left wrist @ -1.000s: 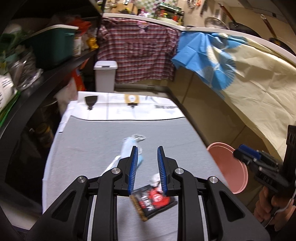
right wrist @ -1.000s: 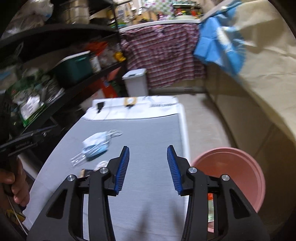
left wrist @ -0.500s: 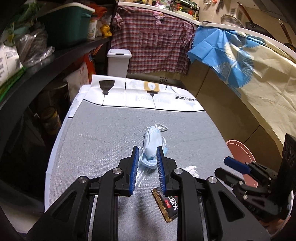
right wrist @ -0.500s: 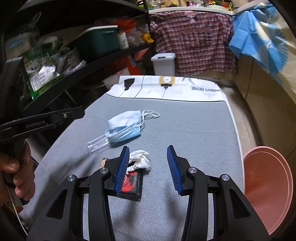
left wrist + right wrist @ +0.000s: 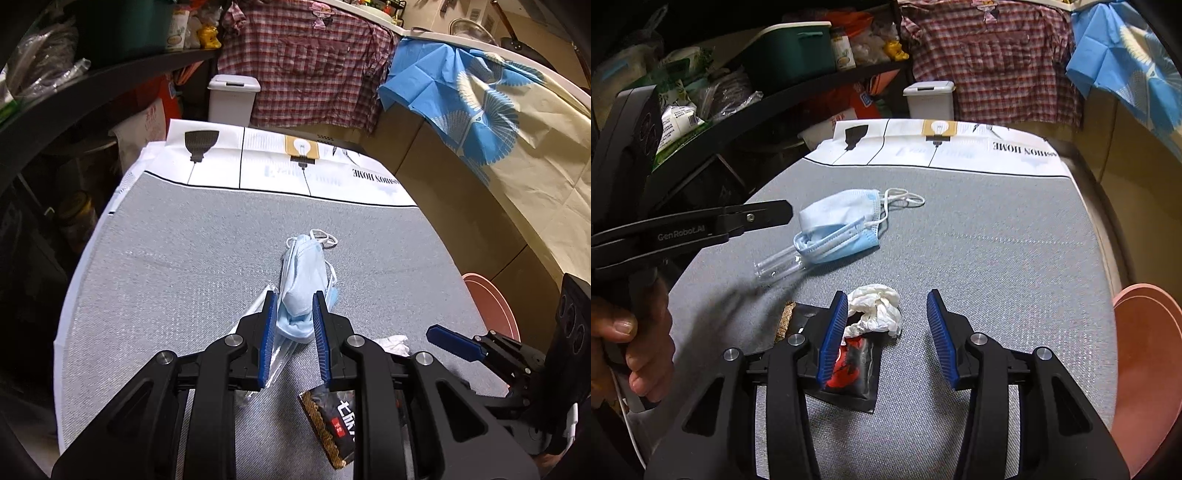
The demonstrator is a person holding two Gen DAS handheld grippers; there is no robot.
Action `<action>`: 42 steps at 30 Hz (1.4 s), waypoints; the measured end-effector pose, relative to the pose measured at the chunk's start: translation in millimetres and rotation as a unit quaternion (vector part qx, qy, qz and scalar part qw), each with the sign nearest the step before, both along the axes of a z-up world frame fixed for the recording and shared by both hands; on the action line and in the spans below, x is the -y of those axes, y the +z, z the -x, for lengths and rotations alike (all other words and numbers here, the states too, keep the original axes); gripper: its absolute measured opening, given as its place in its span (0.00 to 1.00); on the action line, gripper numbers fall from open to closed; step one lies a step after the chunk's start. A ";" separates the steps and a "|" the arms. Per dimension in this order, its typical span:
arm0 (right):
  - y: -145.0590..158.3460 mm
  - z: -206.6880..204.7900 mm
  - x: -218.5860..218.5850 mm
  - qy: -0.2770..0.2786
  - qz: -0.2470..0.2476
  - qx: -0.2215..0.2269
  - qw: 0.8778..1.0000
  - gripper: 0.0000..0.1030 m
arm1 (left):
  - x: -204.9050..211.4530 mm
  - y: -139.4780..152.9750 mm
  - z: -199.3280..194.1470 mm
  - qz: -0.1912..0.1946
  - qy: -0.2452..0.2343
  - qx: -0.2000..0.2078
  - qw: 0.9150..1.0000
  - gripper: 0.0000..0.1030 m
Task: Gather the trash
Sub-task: 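Grasp the blue face mask with the left tool while the right tool grasps the white tissue, then lift the face mask and white tissue and carry them toward the pink bin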
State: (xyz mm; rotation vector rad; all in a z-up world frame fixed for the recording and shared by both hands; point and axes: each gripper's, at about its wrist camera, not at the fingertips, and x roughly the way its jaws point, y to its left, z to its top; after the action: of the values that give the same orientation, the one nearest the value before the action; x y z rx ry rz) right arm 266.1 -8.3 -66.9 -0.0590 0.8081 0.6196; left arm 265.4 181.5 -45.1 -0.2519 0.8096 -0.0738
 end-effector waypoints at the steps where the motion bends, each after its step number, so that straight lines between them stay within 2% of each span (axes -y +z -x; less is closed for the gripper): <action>1: -1.9 -0.9 -1.2 0.000 0.001 -0.002 1.000 0.44 | 0.9 -0.9 -1.6 0.001 -0.001 -0.002 1.000 0.20; 11: -13.7 -5.4 -5.0 0.008 0.010 -0.017 1.000 0.43 | 5.4 -12.5 -13.9 -0.007 0.007 -0.022 1.000 0.23; 16: -14.9 -4.8 -6.5 0.016 0.013 -0.020 1.000 0.17 | 7.3 -17.4 -16.8 -0.009 0.005 -0.025 1.000 0.23; 18: -12.7 -3.6 -6.2 0.017 0.012 -0.016 1.000 0.13 | 10.3 -17.6 -17.3 -0.011 0.001 -0.026 1.000 0.22; 19: -11.5 -2.9 -5.8 0.016 0.012 -0.013 1.000 0.11 | 12.4 -16.4 -17.4 -0.015 -0.002 -0.024 1.000 0.19; 22: -7.3 -2.0 -3.4 0.013 0.009 -0.006 1.000 0.10 | 16.9 -11.0 -15.5 -0.026 -0.006 -0.019 0.999 0.11; 25: -2.8 -0.3 -1.5 0.008 0.008 0.001 1.000 0.09 | 20.4 -2.9 -11.8 -0.031 -0.011 -0.005 0.999 0.09; 42: 41.5 23.4 29.8 -0.033 -0.010 0.050 0.998 0.09 | 30.5 44.0 24.8 -0.042 -0.021 0.049 0.998 0.08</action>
State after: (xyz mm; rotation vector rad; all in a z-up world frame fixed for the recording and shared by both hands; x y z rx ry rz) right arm 242.7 -38.0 -25.4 -0.0455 0.7041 0.5573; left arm 240.6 151.0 -1.2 -0.1508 0.7189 -0.0900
